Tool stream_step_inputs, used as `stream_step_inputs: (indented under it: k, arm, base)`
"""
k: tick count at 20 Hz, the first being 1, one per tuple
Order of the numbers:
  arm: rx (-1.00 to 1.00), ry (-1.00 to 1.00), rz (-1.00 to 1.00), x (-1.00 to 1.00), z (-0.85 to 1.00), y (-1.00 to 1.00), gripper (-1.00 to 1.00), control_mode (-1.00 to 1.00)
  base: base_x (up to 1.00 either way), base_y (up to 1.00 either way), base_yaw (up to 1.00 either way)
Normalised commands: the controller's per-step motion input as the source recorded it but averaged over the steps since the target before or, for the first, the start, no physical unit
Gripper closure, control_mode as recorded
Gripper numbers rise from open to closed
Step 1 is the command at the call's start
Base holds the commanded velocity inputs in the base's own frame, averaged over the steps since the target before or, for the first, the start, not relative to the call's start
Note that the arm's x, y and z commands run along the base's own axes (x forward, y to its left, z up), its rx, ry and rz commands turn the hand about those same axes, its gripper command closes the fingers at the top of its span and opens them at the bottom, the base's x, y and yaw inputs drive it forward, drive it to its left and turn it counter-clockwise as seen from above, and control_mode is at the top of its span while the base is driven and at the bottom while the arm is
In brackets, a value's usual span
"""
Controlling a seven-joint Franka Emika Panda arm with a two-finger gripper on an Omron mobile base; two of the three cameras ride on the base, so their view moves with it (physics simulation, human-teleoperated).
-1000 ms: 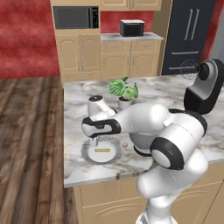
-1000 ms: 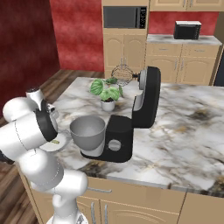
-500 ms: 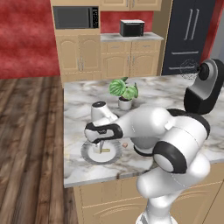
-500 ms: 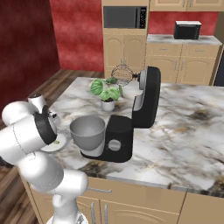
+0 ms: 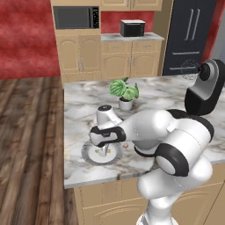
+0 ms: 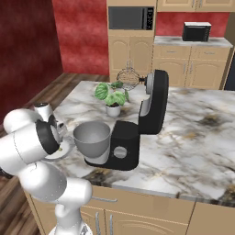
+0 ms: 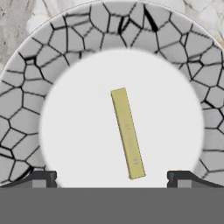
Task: Add butter and sugar cubes to the stand mixer bowl and then turn on the stand mixer to begin making frosting.
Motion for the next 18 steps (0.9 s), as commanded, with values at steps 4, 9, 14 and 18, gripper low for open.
stream_step_inputs:
  k: [4, 9, 14, 18]
  arm:
    - [0.0, 0.07, 0.0, 0.03, -0.06, 0.0, -1.0, -1.0]
    - [0.0, 0.05, 0.0, 0.06, -0.07, 0.0, -1.0, -1.0]
    - [0.0, 0.04, 0.0, 0.08, -0.09, 0.0, -1.0, -1.0]
    - [0.0, 0.01, 0.0, 0.04, -0.21, 0.09, -1.0, -1.0]
  base:
    - [0.0, 0.0, 0.0]
    - [0.0, 0.0, 0.0]
    - [0.0, 0.0, 0.0]
    - [0.0, 0.0, 0.0]
